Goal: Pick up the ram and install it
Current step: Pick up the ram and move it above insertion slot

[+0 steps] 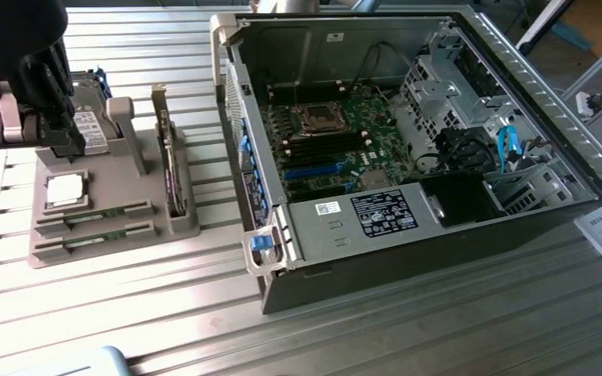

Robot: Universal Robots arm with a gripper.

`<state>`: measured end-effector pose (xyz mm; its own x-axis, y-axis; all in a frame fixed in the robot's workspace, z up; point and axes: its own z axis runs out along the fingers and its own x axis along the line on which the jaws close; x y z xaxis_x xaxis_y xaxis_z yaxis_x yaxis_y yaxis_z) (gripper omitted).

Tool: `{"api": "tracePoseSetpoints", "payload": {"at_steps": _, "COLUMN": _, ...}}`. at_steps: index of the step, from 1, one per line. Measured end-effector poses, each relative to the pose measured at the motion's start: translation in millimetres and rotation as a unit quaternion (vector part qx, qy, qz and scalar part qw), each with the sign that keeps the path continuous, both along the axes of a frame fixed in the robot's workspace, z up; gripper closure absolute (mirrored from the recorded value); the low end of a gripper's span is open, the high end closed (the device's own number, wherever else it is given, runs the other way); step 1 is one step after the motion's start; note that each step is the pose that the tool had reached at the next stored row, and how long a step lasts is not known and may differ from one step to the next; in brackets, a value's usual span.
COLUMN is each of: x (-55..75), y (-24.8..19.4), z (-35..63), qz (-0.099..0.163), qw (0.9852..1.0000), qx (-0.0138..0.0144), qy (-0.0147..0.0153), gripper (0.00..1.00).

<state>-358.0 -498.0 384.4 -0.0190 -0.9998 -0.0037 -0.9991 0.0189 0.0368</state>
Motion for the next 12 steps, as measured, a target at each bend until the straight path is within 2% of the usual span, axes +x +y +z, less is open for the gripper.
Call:
{"api": "tracePoseSetpoints", "payload": {"at_steps": 5, "x": 0.0, "y": 0.0, "z": -0.1, "qz": 0.0, "qw": 1.0, "qx": 0.0001, "qy": 0.0, "gripper": 0.89}}
{"api": "tracePoseSetpoints", "payload": {"at_steps": 8, "x": 0.0, "y": 0.0, "z": -0.1, "qz": 0.0, "qw": 1.0, "qx": 0.0001, "qy": -0.0001, "gripper": 0.69}}
{"api": "tracePoseSetpoints", "payload": {"at_steps": 12, "x": 0.0, "y": 0.0, "z": -0.1, "qz": 0.0, "qw": 1.0, "qx": 0.0001, "qy": 0.0, "gripper": 0.69}}
